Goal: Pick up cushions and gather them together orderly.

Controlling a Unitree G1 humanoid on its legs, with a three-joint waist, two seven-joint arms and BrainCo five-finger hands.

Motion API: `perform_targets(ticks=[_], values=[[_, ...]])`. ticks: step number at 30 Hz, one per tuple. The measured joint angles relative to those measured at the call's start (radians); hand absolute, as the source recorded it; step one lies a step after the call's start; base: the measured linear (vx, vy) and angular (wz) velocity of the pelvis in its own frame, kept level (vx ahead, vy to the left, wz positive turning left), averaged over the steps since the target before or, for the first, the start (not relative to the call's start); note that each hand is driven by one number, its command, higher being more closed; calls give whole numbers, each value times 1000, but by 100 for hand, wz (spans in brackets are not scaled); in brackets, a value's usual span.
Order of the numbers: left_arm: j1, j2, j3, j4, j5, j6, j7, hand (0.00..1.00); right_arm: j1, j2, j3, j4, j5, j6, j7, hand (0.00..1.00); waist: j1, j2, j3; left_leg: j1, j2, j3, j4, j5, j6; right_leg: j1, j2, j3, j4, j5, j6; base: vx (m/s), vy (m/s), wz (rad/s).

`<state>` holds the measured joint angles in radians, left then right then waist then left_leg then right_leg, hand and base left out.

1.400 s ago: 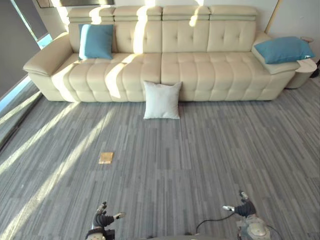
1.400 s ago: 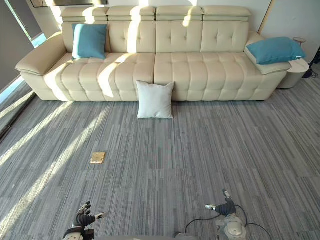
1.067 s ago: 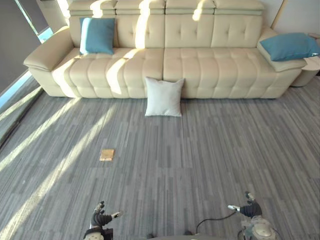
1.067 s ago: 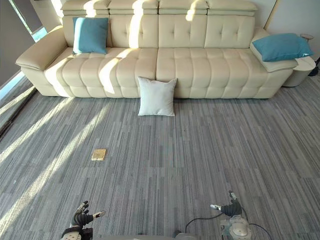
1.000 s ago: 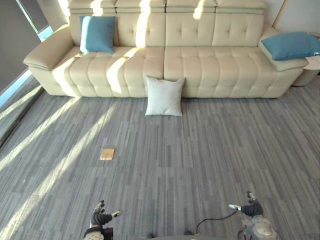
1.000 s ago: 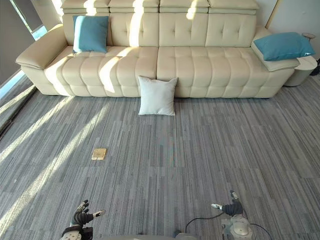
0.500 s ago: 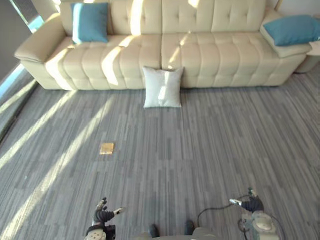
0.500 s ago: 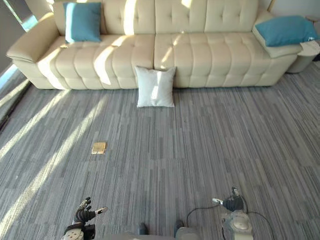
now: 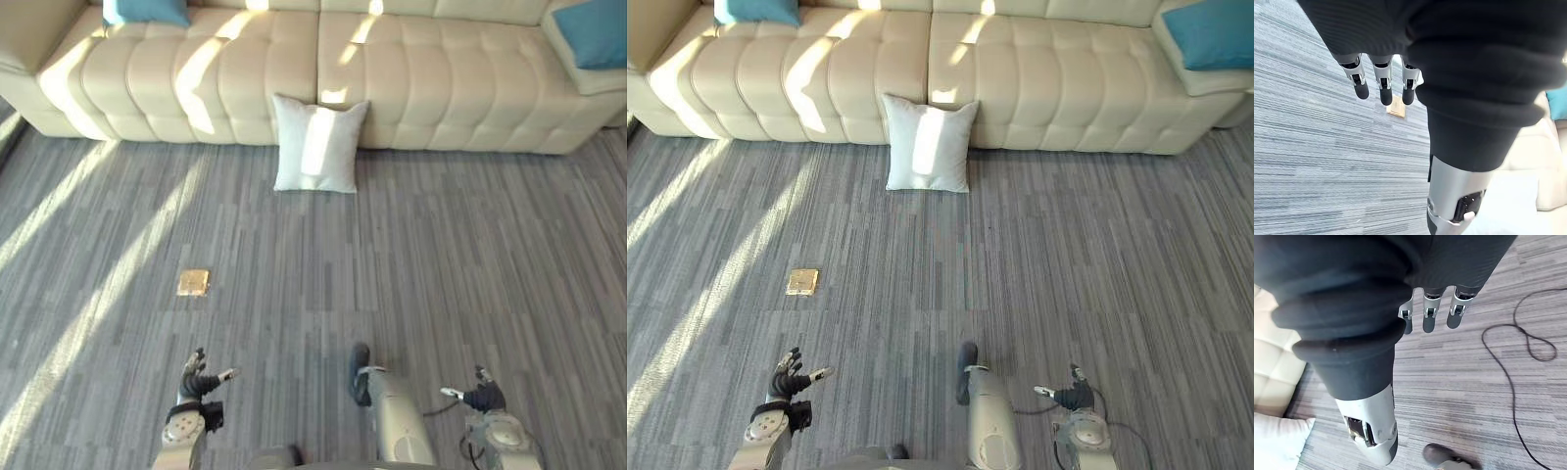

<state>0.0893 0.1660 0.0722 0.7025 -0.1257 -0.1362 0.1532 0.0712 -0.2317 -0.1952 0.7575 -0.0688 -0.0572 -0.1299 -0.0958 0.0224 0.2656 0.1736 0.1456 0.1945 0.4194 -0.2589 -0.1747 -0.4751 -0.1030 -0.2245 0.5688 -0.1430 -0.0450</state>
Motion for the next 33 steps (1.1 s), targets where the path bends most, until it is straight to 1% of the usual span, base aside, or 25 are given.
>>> perform_targets(ticks=[1, 2, 4, 6, 8, 9, 11, 12, 13, 14, 15, 16, 17, 18, 19, 20, 21, 22, 24, 25, 26, 27, 28, 30, 33], values=[[0, -10, 0, 3, 0, 0, -2, 0, -10, -1, 1, 0, 4, 0, 0, 0, 2, 12, 12, -84, 49, -1, 207, 85, -5, 62, 13, -13, -28, -24, -8, 531, -228, 23], [3, -17, 0, 3, 0, 0, -6, 0, -21, -3, 6, 2, 18, 0, -1, 0, 5, 30, 25, -163, 101, 6, 418, 80, 12, 141, 40, -24, -79, -32, -15, 503, -194, 4], [7, -18, 0, 3, 0, 1, -20, 0, -31, 10, 9, -1, 42, -8, -3, 0, 51, 14, 43, -314, 149, 59, 684, 25, 93, 355, 74, -8, -227, -39, -24, 697, -190, -22], [9, -17, 3, -5, 0, -1, -20, 0, -40, 9, 8, -11, 63, -8, -3, 0, 71, -11, 50, -453, 137, 128, 610, 8, 122, 485, 74, 21, -348, -50, -11, 650, -85, -22], [11, -17, 10, -5, 0, -1, -20, 0, -58, 6, 8, -9, 64, -8, -5, 0, 90, -10, 50, -536, 104, 133, 442, 7, 123, 533, 73, 58, -392, -59, 0, 542, 26, -65], [25, -18, 21, -3, 0, 2, -19, 0, -77, 9, 2, 4, 63, -7, -6, 0, 114, -13, 53, -571, 48, 99, 192, 31, 100, 583, 61, 98, -424, -76, 23, 573, 97, -90], [52, -21, 20, -3, 0, 1, -18, 0, -71, 5, -2, 14, 63, -7, -8, 0, 117, 3, 43, -559, -1, 36, -105, 127, 76, 647, 59, 127, -445, -127, 63, 587, 194, -76], [62, -22, 20, 0, 0, 1, -18, 0, -65, 5, -1, 14, 63, -7, -13, 0, 117, 12, 38, -560, -6, 14, -99, 203, 105, 666, 59, 145, -437, -154, 75, 628, 284, -80], [69, -21, 25, 9, 0, 2, -17, 0, -52, 17, 0, 14, 61, -7, -22, 0, 130, -3, 23, -568, -22, -4, -16, 238, 174, 675, 32, 176, -387, -201, 92, 675, 299, -58], [57, -25, 32, 14, 1, 2, -18, 0, -34, 26, -1, 14, 59, -7, -22, 0, 129, -32, 4, -581, -49, 11, 47, 164, 212, 638, -9, 180, -286, -217, 113, 682, 283, -41], [54, -27, 30, 13, 1, 0, -19, 0, -27, 29, -1, 15, 58, -6, -22, 0, 125, -43, -1, -576, -59, 25, 61, 141, 219, 606, -28, 185, -206, -218, 120, 693, 277, -8], [50, -26, 29, 16, 1, 2, -20, 0, -25, 35, 0, 16, 57, -5, -22, 0, 116, -60, 2, -543, -83, 35, 82, 96, 233, 534, -61, 204, -5, -187, 181, 673, 252, 1], [48, -20, 29, 18, 2, 8, -19, 0, -25, 42, 1, 16, 50, -4, -22, 0, 103, -72, 5, -482, -101, 47, 84, 52, 249, 451, -90, 224, 246, -116, 296, 661, 224, -2], [46, -17, 27, 18, 2, 10, -19, 0, -24, 43, 3, 20, 45, -4, -22, 0, 103, -71, 9, -444, -107, 49, 81, 32, 254, 414, -95, 228, 354, -119, 299, 616, 144, -5], [46, -10, 22, 17, 1, 11, -16, 0, -29, 43, 13, 35, 32, -3, -21, 0, 98, -66, 15, -357, -112, 47, 59, 8, 259, 358, -100, 218, 493, -142, 253, 565, 70, -17], [46, 0, 11, 15, 1, 10, -15, 0, -33, 43, 23, 34, 27, -4, -21, 0, 96, -54, 19, -272, -111, 47, 9, 4, 258, 302, -92, 176, 516, -166, 188, 641, 47, -19], [44, 4, 9, 14, 1, 9, -14, 0, -36, 42, 30, 30, 27, -6, -21, 0, 94, -45, 17, -235, -107, 46, -24, 4, 258, 268, -83, 154, 495, -176, 162, 600, -3, -7], [35, 8, 9, 14, 1, 8, -14, 0, -47, 38, 41, 26, 26, -9, -21, 0, 83, -28, 21, -176, -97, 43, -79, 6, 256, 215, -58, 117, 401, -192, 130, 577, -50, 11], [11, 10, 9, 16, 1, 7, -14, 0, -51, 28, 41, 27, 27, -8, -21, 0, 74, -9, 32, -117, -80, 34, -130, 11, 247, 147, -15, 95, 170, -186, 116, 461, -82, 28], [4, 11, 10, 19, 2, 6, -14, 0, -53, 24, 39, 29, 26, -4, -21, 0, 66, -15, 30, -96, -82, 24, -145, 16, 219, 129, 8, 117, -36, -115, 113, 473, -128, 61], [10, 19, 10, 20, 2, 7, -15, 0, -32, 24, 37, 31, 26, -3, -23, 0, 52, -43, 25, -76, -100, 15, -139, 0, 168, 136, 13, 161, -219, 68, 92, 472, -153, 75], [10, 18, 11, 27, 2, 7, -15, 0, -16, 20, 34, 33, 26, -3, -23, 0, 48, -51, 25, -59, -108, 1, -129, -23, 134, 137, 11, 180, -208, 180, 55, 482, -173, 56], [1, -14, 17, 44, 2, 9, -12, 0, -25, -3, 31, 56, 27, 4, -23, 0, 56, -12, 29, -53, -62, -11, -92, -43, 108, 125, 31, 150, -121, 126, 25, 365, -156, 28], [0, -30, 16, 44, 2, 8, -18, 0, -29, -4, 28, 37, 27, 1, -22, 0, 53, -3, 30, -131, -13, -5, 104, -15, 57, 157, 41, 129, -123, 58, 8, 426, -211, 23], [5, -48, 7, 53, 3, 9, -21, 0, -29, 0, 21, 37, 28, -2, -23, 0, 60, 10, 43, -208, 80, 60, 280, -37, 81, 299, 73, 102, -222, 43, -10, 361, -167, 15]])
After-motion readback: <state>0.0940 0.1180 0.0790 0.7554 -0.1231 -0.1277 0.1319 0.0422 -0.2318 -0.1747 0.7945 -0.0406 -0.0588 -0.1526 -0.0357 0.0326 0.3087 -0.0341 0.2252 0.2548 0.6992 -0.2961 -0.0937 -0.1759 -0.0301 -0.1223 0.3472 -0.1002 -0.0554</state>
